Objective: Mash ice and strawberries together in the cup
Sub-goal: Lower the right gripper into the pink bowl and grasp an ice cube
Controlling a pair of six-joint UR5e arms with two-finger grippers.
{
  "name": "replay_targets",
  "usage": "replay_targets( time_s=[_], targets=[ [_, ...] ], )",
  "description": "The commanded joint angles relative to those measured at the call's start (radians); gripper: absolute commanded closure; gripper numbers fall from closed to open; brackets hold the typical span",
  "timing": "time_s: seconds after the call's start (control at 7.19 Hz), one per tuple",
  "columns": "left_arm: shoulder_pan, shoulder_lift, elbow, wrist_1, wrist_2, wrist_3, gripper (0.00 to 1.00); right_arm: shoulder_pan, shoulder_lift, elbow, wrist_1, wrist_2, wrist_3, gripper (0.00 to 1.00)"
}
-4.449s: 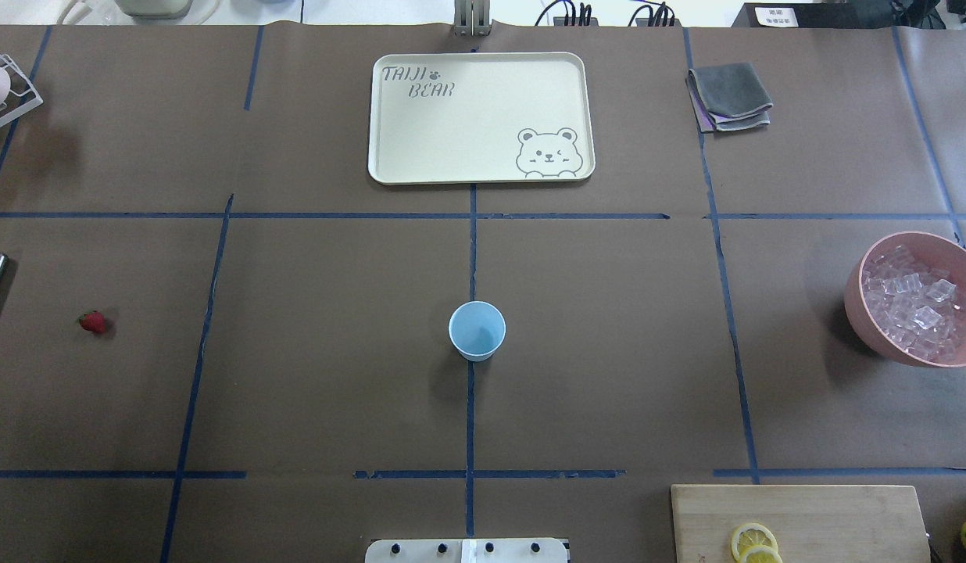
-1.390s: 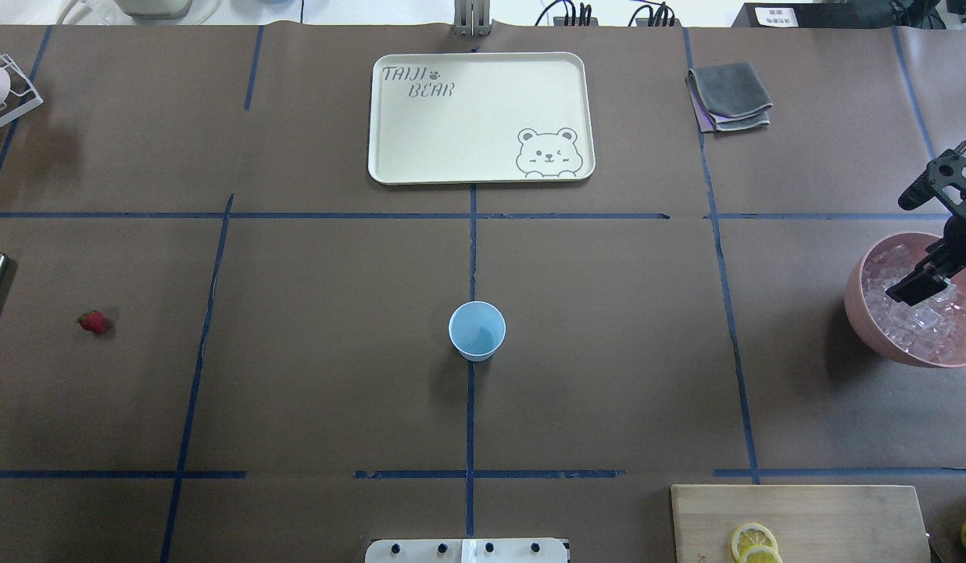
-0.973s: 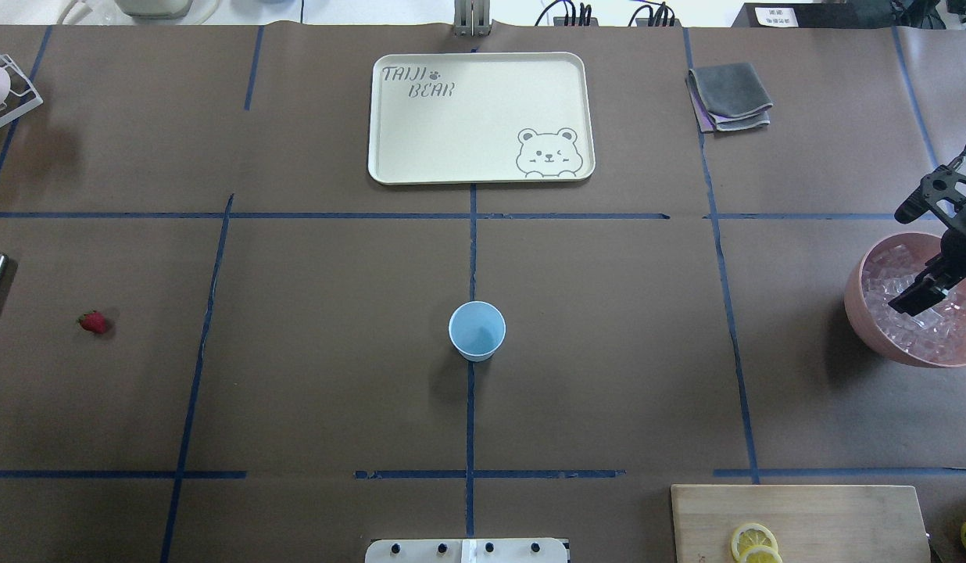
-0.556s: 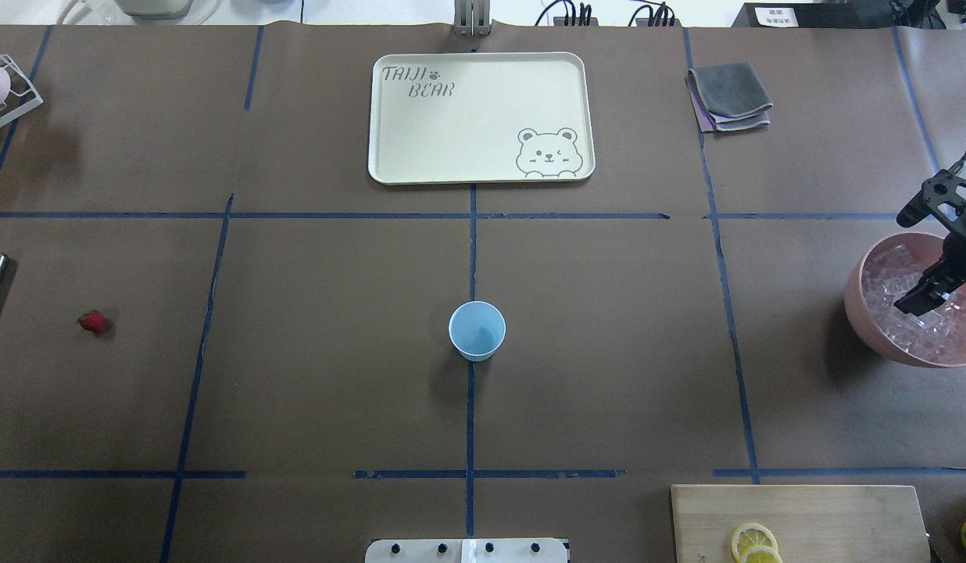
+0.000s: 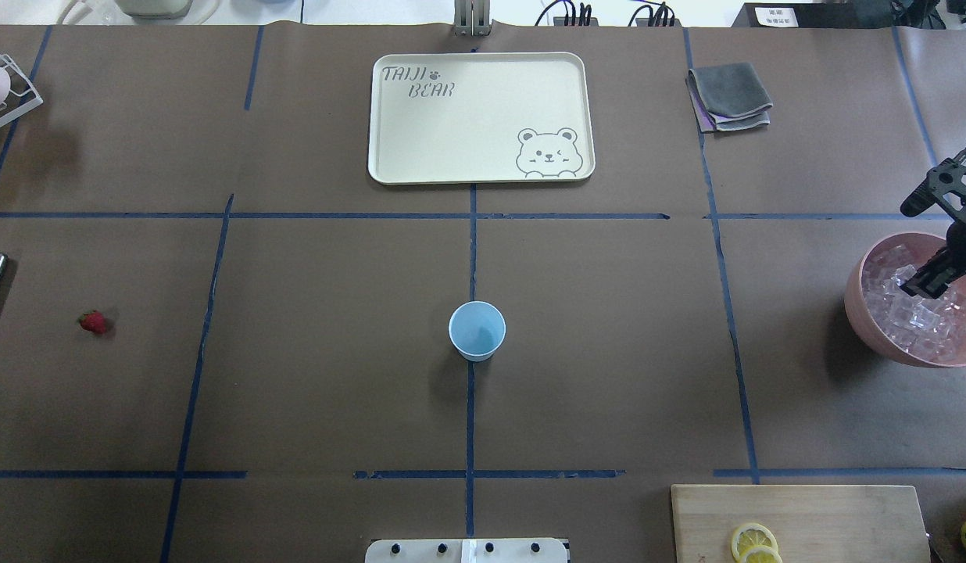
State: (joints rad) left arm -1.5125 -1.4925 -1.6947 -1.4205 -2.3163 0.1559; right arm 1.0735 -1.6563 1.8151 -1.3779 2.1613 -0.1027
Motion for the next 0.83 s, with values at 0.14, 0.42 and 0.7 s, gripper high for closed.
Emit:
replay_targets(
  time_s=[0.14,0.42,0.7],
  targets=[
    [0.0,0.0,0.0,0.0,0.0,-0.001,0.0,0.083,0.004,0.05,-0.009,0.087,0.017,0.97],
    [0.0,0.0,0.001,0.0,0.0,-0.001,0.0,0.088,0.025,0.143,-0.064,0.103,0.23,0.99],
    [0.0,0.0,0.001,0.0,0.0,-0.001,0.0,0.003,0.162,0.176,-0.145,0.095,0.541,0.98]
  ],
)
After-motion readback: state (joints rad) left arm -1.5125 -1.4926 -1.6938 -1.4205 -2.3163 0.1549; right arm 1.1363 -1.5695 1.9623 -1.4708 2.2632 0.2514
